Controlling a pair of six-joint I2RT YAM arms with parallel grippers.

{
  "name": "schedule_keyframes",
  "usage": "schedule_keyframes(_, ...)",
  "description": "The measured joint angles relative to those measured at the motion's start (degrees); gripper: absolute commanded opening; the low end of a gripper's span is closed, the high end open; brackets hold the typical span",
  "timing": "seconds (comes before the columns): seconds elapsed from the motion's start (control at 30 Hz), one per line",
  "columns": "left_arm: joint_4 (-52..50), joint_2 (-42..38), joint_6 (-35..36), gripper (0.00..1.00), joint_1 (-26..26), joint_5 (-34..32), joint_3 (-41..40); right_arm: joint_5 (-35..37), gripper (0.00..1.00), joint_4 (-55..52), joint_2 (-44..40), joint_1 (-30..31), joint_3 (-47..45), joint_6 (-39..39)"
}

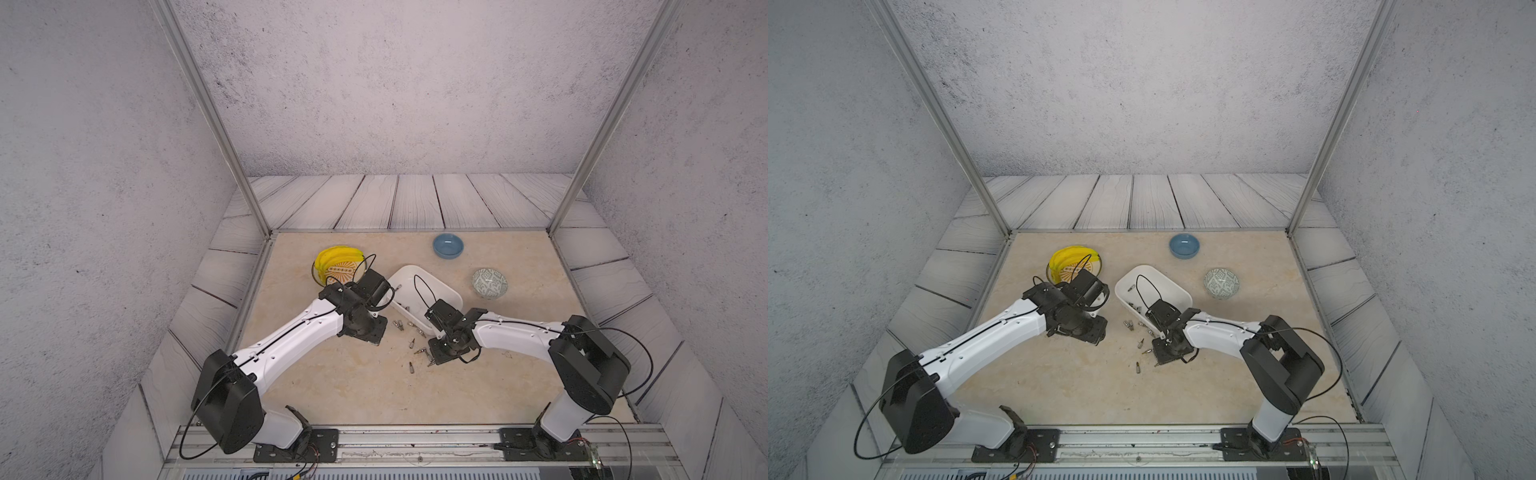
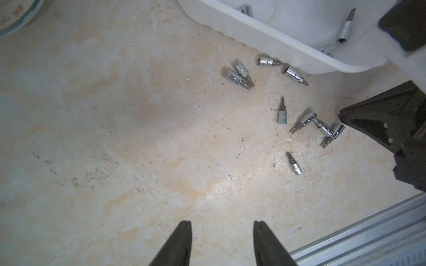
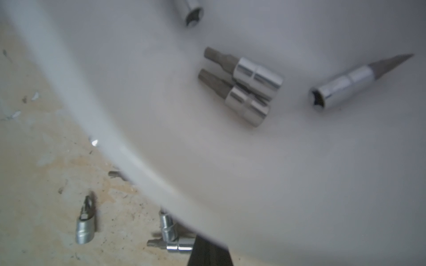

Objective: Put the bit on the desktop into the storage box
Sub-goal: Pick up the screwdriver bit from the center of the board.

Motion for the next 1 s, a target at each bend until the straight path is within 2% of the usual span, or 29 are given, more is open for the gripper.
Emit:
schedule_keyframes(0.27, 0.28, -0.04, -0.02, 0.49, 0.15, 0.33, -0.11, -0.70, 0.00, -0.09, 0.20, 0.76, -0.02, 0.00)
schedule_keyframes(0.8, 2.10, -0.61, -0.66, 0.48, 0.26, 1.77, -3.02, -2.03, 0.00, -3.06, 0.07, 6.03, -0.15, 0.59)
schedule_keyframes(1.0, 2.51, -1.84, -0.98, 0.48, 0.26, 2.14, -3.78, -1.44, 0.01, -6.19, -2.49, 7.15, -0.20, 3.15)
